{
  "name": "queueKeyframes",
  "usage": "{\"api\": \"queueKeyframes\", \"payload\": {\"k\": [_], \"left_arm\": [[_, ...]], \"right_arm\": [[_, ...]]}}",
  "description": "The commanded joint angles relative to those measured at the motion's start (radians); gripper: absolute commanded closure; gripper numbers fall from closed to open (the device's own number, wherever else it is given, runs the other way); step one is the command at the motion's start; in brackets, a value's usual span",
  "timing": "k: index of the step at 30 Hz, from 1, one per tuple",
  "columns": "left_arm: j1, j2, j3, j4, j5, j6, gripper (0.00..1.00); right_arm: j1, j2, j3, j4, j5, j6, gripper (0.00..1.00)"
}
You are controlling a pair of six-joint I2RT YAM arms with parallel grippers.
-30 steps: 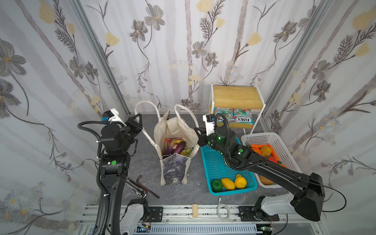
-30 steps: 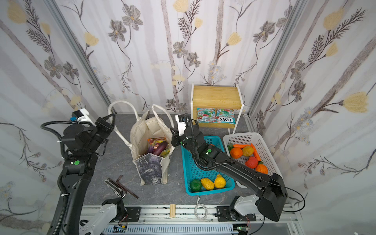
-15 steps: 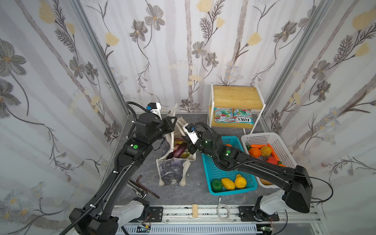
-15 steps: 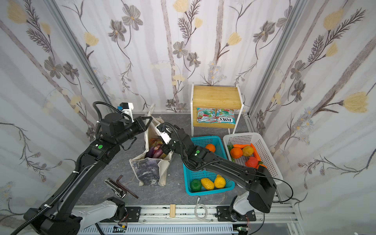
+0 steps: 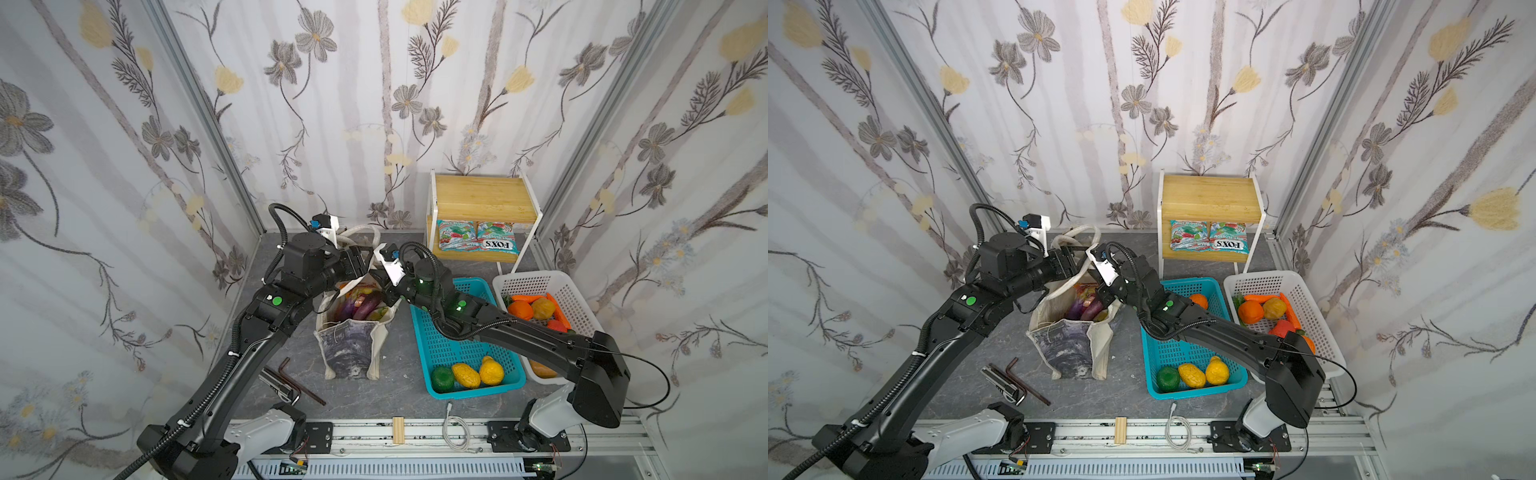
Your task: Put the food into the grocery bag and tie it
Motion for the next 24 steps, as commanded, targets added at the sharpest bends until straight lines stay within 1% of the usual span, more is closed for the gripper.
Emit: {"api": "queueKeyframes", "payload": {"k": [1, 2, 3, 4, 6, 8, 10, 13, 15, 18, 21, 24], "left_arm": [[0.002, -0.01, 0.023, -0.028, -0.078, 0.012, 0.36], [0.006, -0.019, 0.045, -0.029, -0.105, 0.005, 0.35], [0.013, -0.032, 0.053, -0.029, -0.139, -0.016, 0.32], [0.02, -0.049, 0.058, -0.029, -0.181, -0.049, 0.28], [0.029, -0.085, 0.053, -0.012, -0.235, -0.137, 0.25], [0.03, -0.115, 0.022, 0.054, -0.208, -0.233, 0.24], [0.03, -0.132, -0.05, 0.126, -0.18, -0.359, 0.2], [0.038, -0.108, -0.107, 0.229, -0.146, -0.474, 0.15], [0.054, -0.074, -0.112, 0.259, -0.131, -0.541, 0.15], [0.077, -0.038, -0.122, 0.316, -0.133, -0.6, 0.16], [0.099, 0.007, -0.127, 0.377, -0.098, -0.627, 0.21], [0.103, 0.05, -0.108, 0.405, -0.079, -0.61, 0.32]], "right_arm": [[0.002, 0.008, 0.012, 0.103, -0.009, 0.021, 1.0], [0.001, 0.004, 0.006, 0.111, -0.004, 0.026, 1.0], [0.002, -0.007, -0.014, 0.125, 0.002, 0.034, 1.0], [0.001, -0.025, -0.039, 0.151, 0.003, 0.043, 1.0], [0.002, -0.053, -0.081, 0.205, -0.001, 0.064, 1.0], [0.002, -0.065, -0.096, 0.225, -0.017, 0.079, 1.0], [0.005, -0.064, -0.101, 0.231, -0.029, 0.086, 1.0], [0.009, -0.059, -0.104, 0.236, -0.036, 0.084, 1.0], [0.01, -0.061, -0.107, 0.232, -0.038, 0.078, 1.0], [0.016, -0.071, -0.117, 0.227, -0.05, 0.066, 1.0], [0.019, -0.082, -0.135, 0.236, -0.06, 0.063, 1.0], [0.02, -0.085, -0.141, 0.229, -0.087, 0.064, 1.0]]}}
